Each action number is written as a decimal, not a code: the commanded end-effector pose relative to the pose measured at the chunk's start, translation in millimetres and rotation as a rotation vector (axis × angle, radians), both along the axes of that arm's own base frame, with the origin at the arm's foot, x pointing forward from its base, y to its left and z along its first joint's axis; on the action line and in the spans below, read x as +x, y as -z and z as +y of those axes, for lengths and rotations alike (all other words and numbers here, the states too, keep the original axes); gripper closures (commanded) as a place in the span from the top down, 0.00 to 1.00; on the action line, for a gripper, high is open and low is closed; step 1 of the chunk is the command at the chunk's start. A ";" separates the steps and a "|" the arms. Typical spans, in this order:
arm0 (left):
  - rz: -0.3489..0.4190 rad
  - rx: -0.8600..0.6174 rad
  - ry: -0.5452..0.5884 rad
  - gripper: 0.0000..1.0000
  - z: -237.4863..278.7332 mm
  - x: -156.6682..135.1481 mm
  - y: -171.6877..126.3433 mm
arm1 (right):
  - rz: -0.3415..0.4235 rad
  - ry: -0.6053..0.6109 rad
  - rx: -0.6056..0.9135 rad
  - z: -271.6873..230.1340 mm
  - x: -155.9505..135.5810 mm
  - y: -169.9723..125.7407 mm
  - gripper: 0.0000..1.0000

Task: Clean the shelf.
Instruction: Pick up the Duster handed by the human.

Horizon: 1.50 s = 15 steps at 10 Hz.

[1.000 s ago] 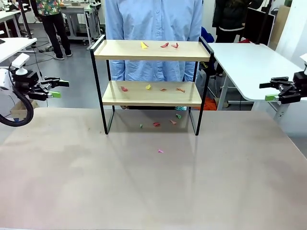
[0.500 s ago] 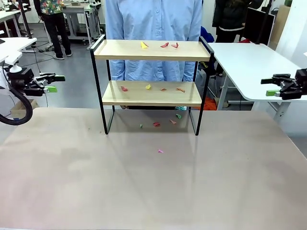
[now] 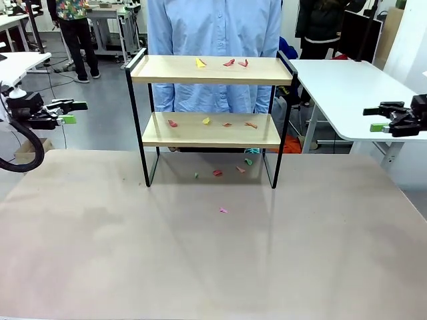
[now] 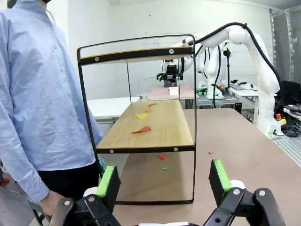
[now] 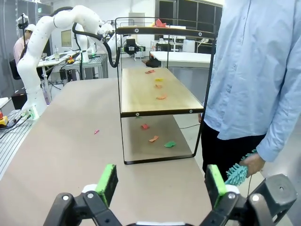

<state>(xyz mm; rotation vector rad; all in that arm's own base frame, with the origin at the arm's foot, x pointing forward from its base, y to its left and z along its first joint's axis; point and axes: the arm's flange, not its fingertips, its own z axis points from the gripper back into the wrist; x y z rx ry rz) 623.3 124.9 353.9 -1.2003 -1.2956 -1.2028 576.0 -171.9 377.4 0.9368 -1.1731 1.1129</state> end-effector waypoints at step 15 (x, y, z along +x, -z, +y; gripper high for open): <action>-0.022 0.012 0.008 1.00 -0.8 -0.7 1.1 | -0.006 -0.002 0.001 1.3 -0.9 0.3 1.00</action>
